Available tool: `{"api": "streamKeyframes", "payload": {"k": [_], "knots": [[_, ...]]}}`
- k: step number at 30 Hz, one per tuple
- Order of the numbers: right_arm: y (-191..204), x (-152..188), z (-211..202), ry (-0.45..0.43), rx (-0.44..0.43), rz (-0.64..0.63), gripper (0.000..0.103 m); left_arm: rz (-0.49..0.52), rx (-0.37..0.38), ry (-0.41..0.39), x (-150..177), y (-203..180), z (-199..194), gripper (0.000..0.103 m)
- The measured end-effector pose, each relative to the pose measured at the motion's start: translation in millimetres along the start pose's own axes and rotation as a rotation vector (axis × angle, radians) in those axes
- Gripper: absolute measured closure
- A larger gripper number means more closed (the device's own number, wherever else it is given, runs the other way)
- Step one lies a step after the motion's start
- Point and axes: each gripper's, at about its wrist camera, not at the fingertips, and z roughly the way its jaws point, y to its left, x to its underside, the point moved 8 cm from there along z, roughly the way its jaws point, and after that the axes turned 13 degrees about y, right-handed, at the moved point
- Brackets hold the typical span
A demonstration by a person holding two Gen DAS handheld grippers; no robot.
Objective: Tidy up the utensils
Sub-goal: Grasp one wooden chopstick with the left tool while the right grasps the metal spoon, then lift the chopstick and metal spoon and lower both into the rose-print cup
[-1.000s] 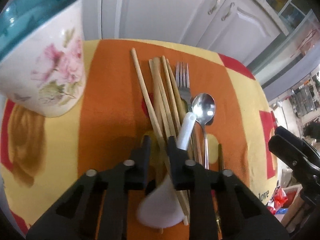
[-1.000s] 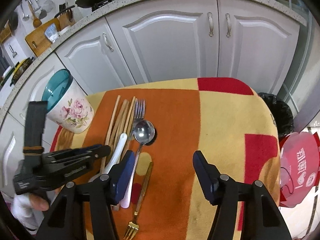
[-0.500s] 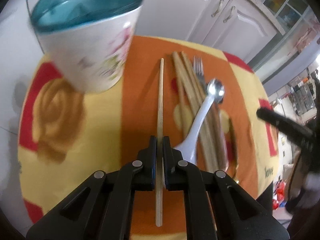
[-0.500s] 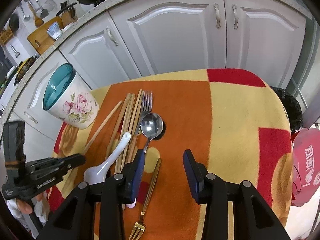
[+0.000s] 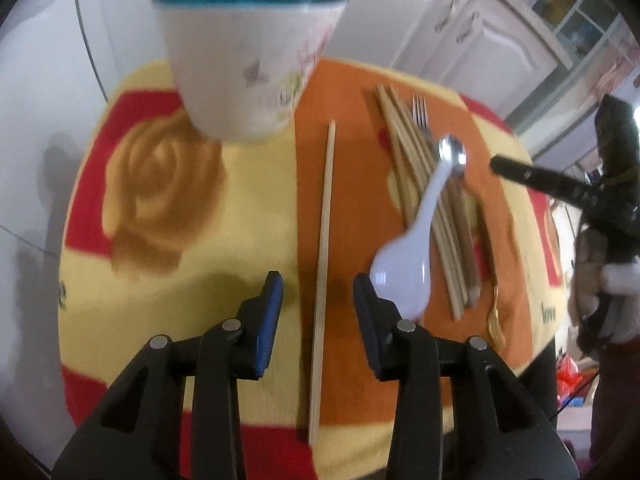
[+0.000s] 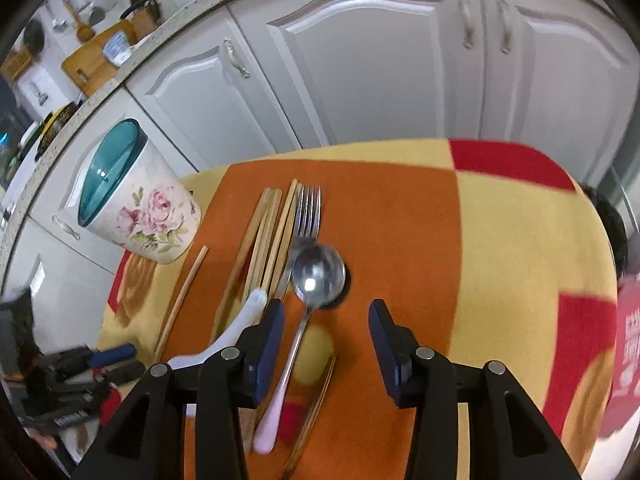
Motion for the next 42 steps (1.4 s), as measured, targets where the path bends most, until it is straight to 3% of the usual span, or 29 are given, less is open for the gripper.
{"api": "streamKeyframes", "payload": {"k": [9, 13, 14, 16, 18, 19, 20, 22, 23, 27, 31, 32, 33, 34, 35, 37, 38, 40, 42], "knots": [[0, -21, 23, 0.02, -0.076, -0.097, 0.061, 0.047, -0.139, -0.1, -58, -4, 11, 0.067], [4, -25, 32, 0.03, -0.104, -0.131, 0.061, 0.078, -0.222, -0.072, -68, -8, 29, 0.067], [4, -26, 33, 0.03, -0.112, -0.135, 0.064, 0.086, -0.237, -0.061, -70, -9, 34, 0.067], [5, -25, 35, 0.029, -0.111, -0.153, 0.083, 0.083, -0.259, -0.046, -73, -10, 40, 0.067], [4, -23, 32, 0.021, -0.093, -0.167, 0.098, 0.066, -0.255, -0.049, -76, -9, 42, 0.067], [5, -21, 29, 0.013, -0.089, -0.176, 0.099, 0.058, -0.248, -0.048, -79, -8, 43, 0.068], [6, -19, 26, 0.005, -0.083, -0.183, 0.099, 0.055, -0.237, -0.048, -80, -8, 44, 0.073], [7, -15, 16, -0.022, -0.061, -0.201, 0.101, 0.079, -0.202, -0.044, -80, -11, 44, 0.096], [7, -14, 12, -0.028, -0.057, -0.204, 0.101, 0.09, -0.2, -0.036, -80, -11, 43, 0.099], [5, -10, -9, -0.059, -0.053, -0.191, 0.102, 0.076, -0.148, -0.033, -70, -16, 30, 0.099], [-4, -10, -10, -0.052, -0.052, -0.158, 0.102, 0.076, -0.122, -0.087, -61, -16, -1, 0.099], [-6, -10, -8, -0.045, -0.058, -0.153, 0.101, 0.077, -0.117, -0.097, -59, -15, -8, 0.099], [-7, -10, -4, -0.03, -0.067, -0.146, 0.093, 0.077, -0.114, -0.106, -58, -13, -14, 0.099], [-6, -11, 0, -0.021, -0.077, -0.144, 0.075, 0.071, -0.111, -0.111, -57, -13, -18, 0.099], [-4, -10, 2, -0.02, -0.087, -0.146, 0.068, 0.06, -0.102, -0.118, -55, -11, -23, 0.099], [0, -10, 10, -0.011, -0.095, -0.159, 0.065, 0.048, -0.078, -0.128, -52, -9, -32, 0.099], [0, -12, 17, 0.002, -0.077, -0.166, 0.065, 0.047, -0.075, -0.135, -50, -8, -37, 0.099], [0, -12, 30, 0.031, -0.063, -0.168, 0.093, 0.044, -0.07, -0.152, -46, -8, -46, 0.099], [-1, -12, 32, 0.037, -0.067, -0.16, 0.099, 0.032, -0.055, -0.163, -42, -5, -57, 0.099]]}}
